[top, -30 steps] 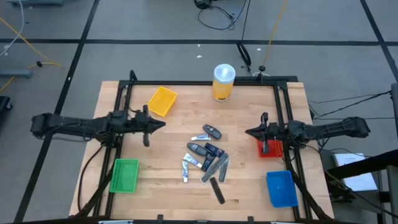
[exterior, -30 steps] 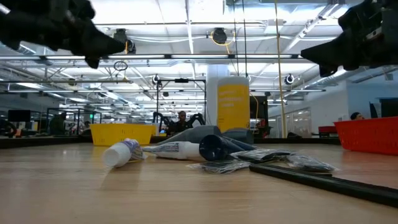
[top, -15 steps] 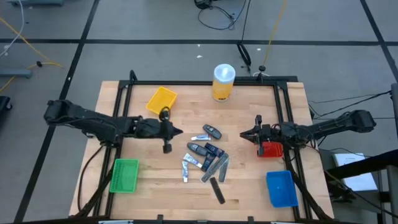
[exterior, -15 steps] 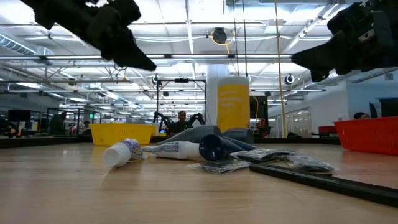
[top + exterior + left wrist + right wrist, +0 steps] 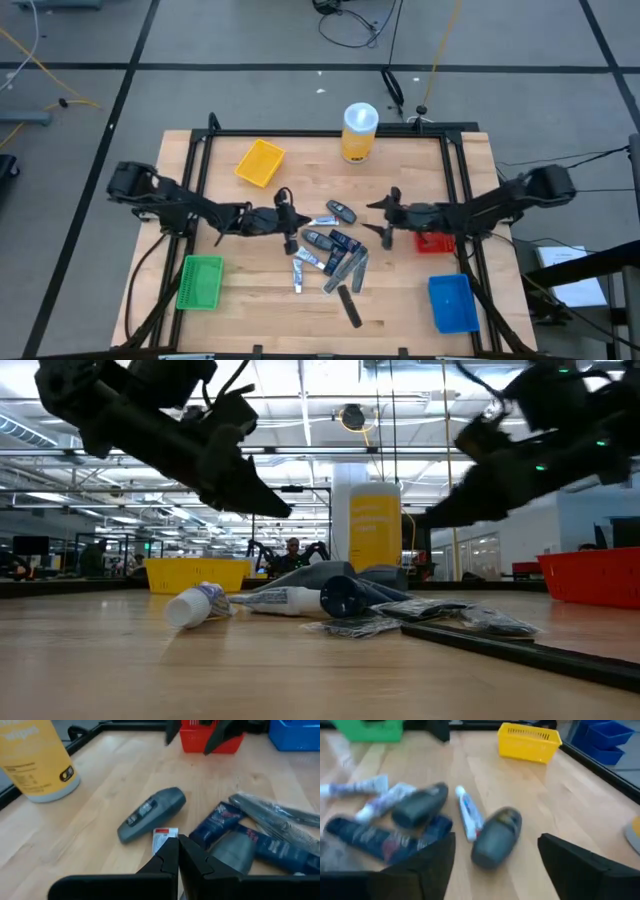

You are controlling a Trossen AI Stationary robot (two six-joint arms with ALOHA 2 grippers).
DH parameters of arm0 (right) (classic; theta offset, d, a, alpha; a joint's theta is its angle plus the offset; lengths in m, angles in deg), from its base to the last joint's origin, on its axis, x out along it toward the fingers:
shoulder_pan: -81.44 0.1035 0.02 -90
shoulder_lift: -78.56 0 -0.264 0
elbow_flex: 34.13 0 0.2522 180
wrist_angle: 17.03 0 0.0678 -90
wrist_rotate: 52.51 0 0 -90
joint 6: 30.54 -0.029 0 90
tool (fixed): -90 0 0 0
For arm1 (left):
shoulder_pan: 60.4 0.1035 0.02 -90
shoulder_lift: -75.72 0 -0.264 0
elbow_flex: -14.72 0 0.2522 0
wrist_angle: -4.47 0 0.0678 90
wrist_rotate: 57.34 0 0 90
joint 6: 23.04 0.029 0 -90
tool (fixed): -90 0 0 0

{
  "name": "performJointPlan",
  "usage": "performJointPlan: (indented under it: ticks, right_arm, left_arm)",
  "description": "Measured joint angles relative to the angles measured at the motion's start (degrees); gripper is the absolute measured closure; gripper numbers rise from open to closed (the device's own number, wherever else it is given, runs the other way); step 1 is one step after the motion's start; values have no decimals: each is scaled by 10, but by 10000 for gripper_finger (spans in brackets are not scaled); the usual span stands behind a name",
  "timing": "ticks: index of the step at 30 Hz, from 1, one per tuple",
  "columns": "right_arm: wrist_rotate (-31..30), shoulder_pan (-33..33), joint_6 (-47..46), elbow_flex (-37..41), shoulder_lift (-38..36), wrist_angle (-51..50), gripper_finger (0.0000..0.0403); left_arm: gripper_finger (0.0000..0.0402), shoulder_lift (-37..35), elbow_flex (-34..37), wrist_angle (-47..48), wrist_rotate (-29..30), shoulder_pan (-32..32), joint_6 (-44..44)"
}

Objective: Pick & Place Travel size toiletries
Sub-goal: Put the black deodorant into the red bin

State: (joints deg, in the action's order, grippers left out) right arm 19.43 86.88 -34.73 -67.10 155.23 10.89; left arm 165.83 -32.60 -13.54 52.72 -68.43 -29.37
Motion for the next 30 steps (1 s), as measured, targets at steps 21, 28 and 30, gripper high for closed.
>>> performJointPlan:
  ticks: [21,28,30]
  right_arm:
    - [-13,-47,-37,-156,268,-17,128]
    - [-15,-47,-37,-156,251,-25,204]
    - [-17,-43,-44,-156,223,-61,204]
  left_arm:
    - [394,52,0,-48,26,-5,-29]
    - [394,52,0,-48,26,-10,-30]
    - [394,52,0,-47,26,-10,-29]
